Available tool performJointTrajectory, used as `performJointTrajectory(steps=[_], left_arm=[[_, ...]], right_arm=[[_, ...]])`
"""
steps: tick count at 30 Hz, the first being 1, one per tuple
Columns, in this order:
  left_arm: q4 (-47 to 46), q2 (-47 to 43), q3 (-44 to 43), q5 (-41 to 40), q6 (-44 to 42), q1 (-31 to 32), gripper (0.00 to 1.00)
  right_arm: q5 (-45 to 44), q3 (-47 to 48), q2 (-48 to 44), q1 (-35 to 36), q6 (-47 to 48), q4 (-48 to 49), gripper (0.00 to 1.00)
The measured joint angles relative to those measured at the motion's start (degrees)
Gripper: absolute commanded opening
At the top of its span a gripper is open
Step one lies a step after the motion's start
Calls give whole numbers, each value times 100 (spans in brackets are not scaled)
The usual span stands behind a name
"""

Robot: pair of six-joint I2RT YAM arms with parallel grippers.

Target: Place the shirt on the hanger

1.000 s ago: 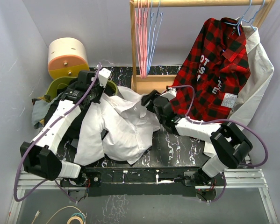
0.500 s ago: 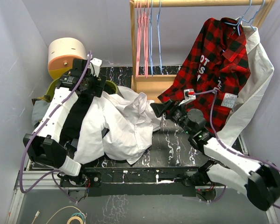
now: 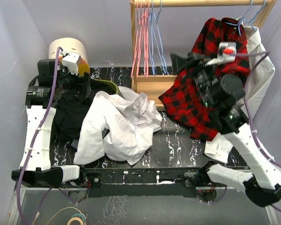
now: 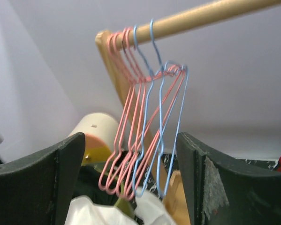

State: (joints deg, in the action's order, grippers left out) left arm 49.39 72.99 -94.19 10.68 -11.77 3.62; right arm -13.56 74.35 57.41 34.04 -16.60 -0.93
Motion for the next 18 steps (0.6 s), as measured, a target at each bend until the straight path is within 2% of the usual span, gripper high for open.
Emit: performJointTrajectory(steps=[3, 7, 13, 18], left_arm=[[85, -188, 24, 313, -24, -273, 97], [188, -240, 50, 568, -87, -452, 97], [254, -256, 133, 931, -170, -557, 97], [341, -260, 208, 1043, -212, -577, 97]], right_arm=[[-284, 1198, 796, -11, 175, -358, 61], [-251, 2227, 1864, -144, 234, -708, 61], [131, 2391, 2927, -468, 136, -1366, 59], [197, 2391, 3141, -501, 118, -1646, 41]])
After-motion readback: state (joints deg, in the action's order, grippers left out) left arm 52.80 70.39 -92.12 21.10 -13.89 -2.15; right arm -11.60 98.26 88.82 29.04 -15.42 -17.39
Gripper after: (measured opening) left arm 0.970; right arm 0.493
